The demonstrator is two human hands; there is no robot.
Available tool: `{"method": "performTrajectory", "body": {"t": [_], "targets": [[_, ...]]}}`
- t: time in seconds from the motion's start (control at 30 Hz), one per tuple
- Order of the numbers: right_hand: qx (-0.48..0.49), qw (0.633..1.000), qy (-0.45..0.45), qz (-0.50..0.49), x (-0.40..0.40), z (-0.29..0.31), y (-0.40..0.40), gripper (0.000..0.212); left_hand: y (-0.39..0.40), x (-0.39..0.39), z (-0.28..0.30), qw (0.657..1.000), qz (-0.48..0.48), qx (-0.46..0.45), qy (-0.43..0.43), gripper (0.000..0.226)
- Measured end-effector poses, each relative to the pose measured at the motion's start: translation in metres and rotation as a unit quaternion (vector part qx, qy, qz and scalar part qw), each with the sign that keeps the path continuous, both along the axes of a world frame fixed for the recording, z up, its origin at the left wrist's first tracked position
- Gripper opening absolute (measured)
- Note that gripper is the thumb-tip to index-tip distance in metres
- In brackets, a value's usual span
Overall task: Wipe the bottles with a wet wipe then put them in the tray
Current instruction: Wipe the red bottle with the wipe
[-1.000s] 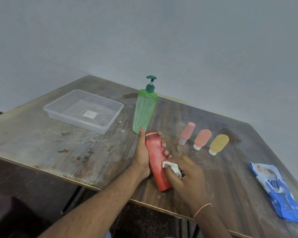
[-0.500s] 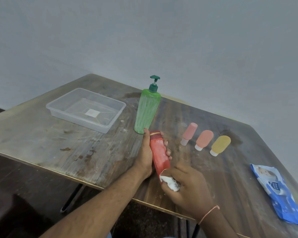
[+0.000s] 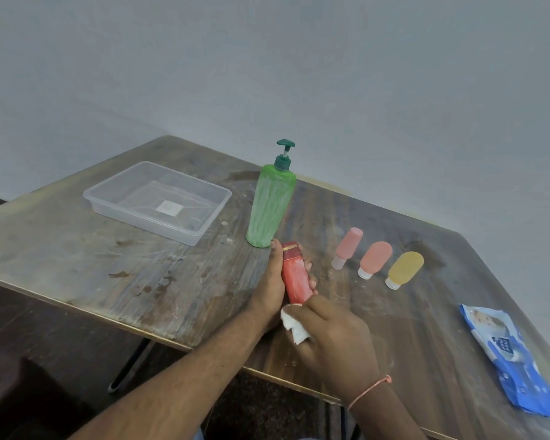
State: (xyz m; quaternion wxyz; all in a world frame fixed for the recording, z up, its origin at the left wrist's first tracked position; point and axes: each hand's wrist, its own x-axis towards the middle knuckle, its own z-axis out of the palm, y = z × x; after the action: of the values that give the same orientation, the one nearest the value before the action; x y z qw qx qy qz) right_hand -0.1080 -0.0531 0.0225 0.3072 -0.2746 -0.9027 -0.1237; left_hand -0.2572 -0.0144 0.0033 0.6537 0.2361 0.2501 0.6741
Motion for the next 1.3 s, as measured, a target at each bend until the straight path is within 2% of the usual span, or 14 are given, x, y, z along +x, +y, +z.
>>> {"method": "performTrajectory", "body": {"t": [0.1, 0.27, 0.37, 0.43, 0.57, 0.67, 0.73, 0.8, 0.83, 0.87, 0.93, 1.03, 1.13, 1.3], "targets": [[-0.001, 0.998, 0.056, -0.025, 0.0, -0.001, 0.0, 0.015, 0.0, -0.001, 0.0, 1.0, 0.003, -0.004, -0.004, 0.081], [0.006, 1.0, 0.01, -0.018, -0.005, -0.004, -0.003, 0.012, 0.0, 0.001, -0.001, 1.0, 0.008, 0.001, 0.003, 0.081], [0.004, 0.997, 0.062, -0.05, -0.011, 0.002, 0.0, 0.014, 0.002, 0.0, -0.001, 1.0, 0.007, 0.015, 0.002, 0.079], [-0.019, 0.994, 0.095, -0.06, -0.01, 0.002, -0.002, 0.015, 0.002, 0.0, -0.001, 1.0, 0.011, 0.016, -0.004, 0.078], [-0.075, 0.992, 0.093, -0.041, -0.008, 0.003, -0.008, 0.009, 0.0, 0.0, 0.001, 0.999, 0.008, 0.034, -0.019, 0.07], [-0.112, 0.979, 0.128, -0.11, -0.002, 0.008, 0.004, 0.004, 0.0, -0.004, -0.001, 0.998, 0.012, 0.052, -0.032, 0.062], [-0.159, 0.969, 0.156, -0.103, 0.004, 0.005, 0.013, 0.024, 0.0, -0.006, -0.003, 0.998, 0.016, 0.053, -0.036, 0.06], [-0.221, 0.958, 0.176, -0.044, 0.012, 0.001, 0.016, 0.046, 0.001, -0.006, -0.004, 0.998, 0.013, 0.052, -0.03, 0.06], [-0.251, 0.95, 0.186, -0.024, 0.015, 0.0, 0.015, 0.048, 0.002, -0.006, -0.005, 0.998, 0.013, 0.049, -0.031, 0.061], [-0.272, 0.942, 0.194, -0.021, 0.018, -0.003, 0.016, 0.041, 0.003, -0.006, -0.006, 0.998, 0.015, 0.046, -0.031, 0.061], [-0.292, 0.932, 0.207, -0.06, 0.021, -0.008, 0.023, 0.008, 0.004, -0.007, -0.006, 0.999, 0.019, 0.045, -0.023, 0.064], [-0.307, 0.915, 0.252, -0.066, 0.013, -0.008, 0.027, 0.004, 0.004, -0.006, -0.006, 0.998, 0.018, 0.05, -0.016, 0.066], [-0.319, 0.916, 0.244, 0.001, 0.01, -0.004, 0.021, 0.022, 0.005, -0.007, -0.006, 0.998, 0.016, 0.048, -0.031, 0.066], [-0.332, 0.901, 0.275, -0.051, 0.007, 0.001, 0.032, 0.026, 0.007, -0.005, -0.007, 0.997, -0.008, 0.066, -0.044, 0.067]]}}
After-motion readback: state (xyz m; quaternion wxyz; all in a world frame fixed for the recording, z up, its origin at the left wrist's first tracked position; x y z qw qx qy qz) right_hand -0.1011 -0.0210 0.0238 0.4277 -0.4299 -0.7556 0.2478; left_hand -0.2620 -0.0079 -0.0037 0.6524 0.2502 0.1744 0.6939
